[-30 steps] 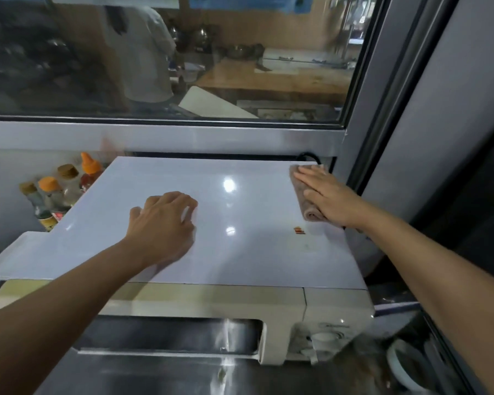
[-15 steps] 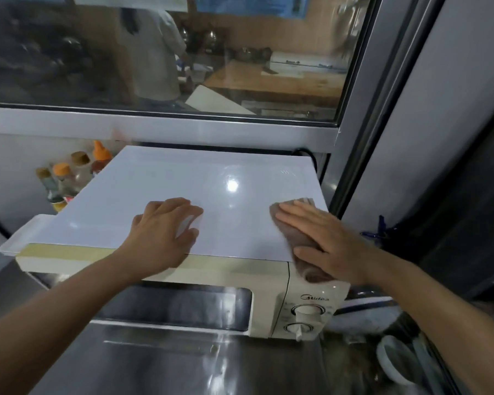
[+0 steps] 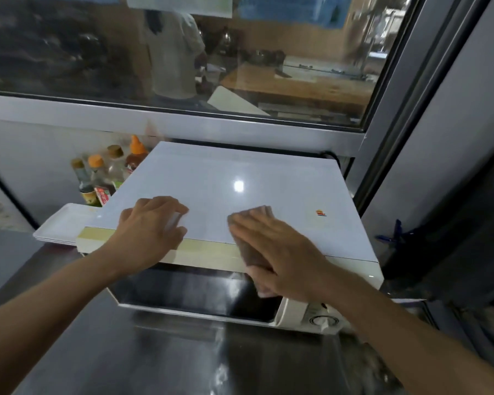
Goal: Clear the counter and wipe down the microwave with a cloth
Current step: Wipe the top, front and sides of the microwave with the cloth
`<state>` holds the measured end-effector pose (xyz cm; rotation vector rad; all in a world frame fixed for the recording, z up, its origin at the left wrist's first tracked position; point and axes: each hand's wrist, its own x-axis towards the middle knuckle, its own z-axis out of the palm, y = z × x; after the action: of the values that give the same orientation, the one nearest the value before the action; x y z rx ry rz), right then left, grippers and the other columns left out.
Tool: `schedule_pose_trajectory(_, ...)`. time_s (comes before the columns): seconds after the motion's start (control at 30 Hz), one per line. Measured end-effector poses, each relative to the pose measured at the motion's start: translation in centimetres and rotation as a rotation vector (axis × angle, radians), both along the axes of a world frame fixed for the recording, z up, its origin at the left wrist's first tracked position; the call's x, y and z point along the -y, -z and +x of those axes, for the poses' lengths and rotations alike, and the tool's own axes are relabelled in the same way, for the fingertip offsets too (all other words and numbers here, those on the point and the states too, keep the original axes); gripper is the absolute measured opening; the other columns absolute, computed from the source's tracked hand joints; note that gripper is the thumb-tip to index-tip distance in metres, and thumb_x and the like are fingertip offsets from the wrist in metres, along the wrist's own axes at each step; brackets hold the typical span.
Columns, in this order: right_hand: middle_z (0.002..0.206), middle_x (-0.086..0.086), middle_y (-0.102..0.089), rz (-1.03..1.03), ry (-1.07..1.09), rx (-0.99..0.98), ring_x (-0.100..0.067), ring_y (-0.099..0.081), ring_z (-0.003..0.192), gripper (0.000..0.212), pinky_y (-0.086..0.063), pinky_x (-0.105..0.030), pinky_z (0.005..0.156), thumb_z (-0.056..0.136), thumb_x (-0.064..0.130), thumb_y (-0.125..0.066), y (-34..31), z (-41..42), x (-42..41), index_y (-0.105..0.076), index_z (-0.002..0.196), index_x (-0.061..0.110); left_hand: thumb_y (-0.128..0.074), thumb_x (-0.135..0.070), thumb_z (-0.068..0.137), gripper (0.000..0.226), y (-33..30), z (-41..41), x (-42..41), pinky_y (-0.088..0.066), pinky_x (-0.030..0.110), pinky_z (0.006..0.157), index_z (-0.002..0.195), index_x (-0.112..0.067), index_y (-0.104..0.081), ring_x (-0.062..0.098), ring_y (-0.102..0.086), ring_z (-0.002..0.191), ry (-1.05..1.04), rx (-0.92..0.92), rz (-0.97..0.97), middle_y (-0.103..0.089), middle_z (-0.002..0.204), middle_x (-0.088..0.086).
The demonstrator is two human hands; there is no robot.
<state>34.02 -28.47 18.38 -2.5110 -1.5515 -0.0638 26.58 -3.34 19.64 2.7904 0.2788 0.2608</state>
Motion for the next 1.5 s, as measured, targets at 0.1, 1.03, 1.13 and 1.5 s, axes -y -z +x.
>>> schedule_pose_trajectory(0.1, 0.158, 0.016, -0.005, 0.044, 0.133, -0.132, -0.005, -0.001, 0.145, 0.066, -0.006, -0.027, 0.117, 0.094, 0.048, -0.045, -1.0, 3.0, 0.1, -0.012, 0.15, 0.034, -0.053, -0.033, 0.089, 0.034, -0.1, -0.4, -1.3, -0.026, 0.046, 0.104, 0.123, -0.031, -0.053, 0.023, -0.033, 0.13, -0.014, -0.015, 0.028, -0.043, 0.14, -0.01)
schedule_pose_trajectory(1.03, 0.153, 0.0, -0.026, 0.03, 0.118, 0.077, -0.021, -0.02, 0.141, 0.058, -0.01, -0.024, 0.113, 0.095, 0.043, -0.028, 0.2, -3.7, -20.5, -0.025, 0.146, 0.015, -0.062, -0.023, 0.088, 0.039, 2.1, -5.4, -11.7, -0.039, 0.02, 0.077, 0.122, -0.029, -0.046, 0.007, -0.048, 0.098, 0.029, 0.176, -0.458, -0.055, 0.114, -0.009)
schedule_pose_trajectory(1.13, 0.153, 0.003, -0.027, 0.022, 0.036, 0.09, -0.018, -0.022, 0.141, 0.061, -0.014, -0.028, 0.114, 0.093, 0.048, -0.022, 0.1, -4.9, -20.2, -0.026, 0.147, 0.019, -0.062, -0.02, 0.088, 0.04, 2.1, -5.7, -13.0, -0.042, 0.021, 0.08, 0.122, -0.028, -0.044, 0.011, -0.054, 0.104, 0.064, 0.165, -0.489, -0.057, 0.115, -0.008)
schedule_pose_trajectory(1.5, 0.141, 0.004, -0.039, 0.006, 0.259, -0.069, -0.023, -0.03, 0.13, 0.035, -0.031, -0.043, 0.105, 0.095, 0.034, -0.04, 0.0, 6.9, -29.0, -0.047, 0.128, 0.025, -0.059, -0.016, 0.088, 0.047, 3.2, -8.0, -16.4, -0.036, 0.022, 0.084, 0.132, -0.023, -0.043, 0.005, -0.045, 0.099, -0.013, 0.179, -0.45, -0.052, 0.128, -0.002)
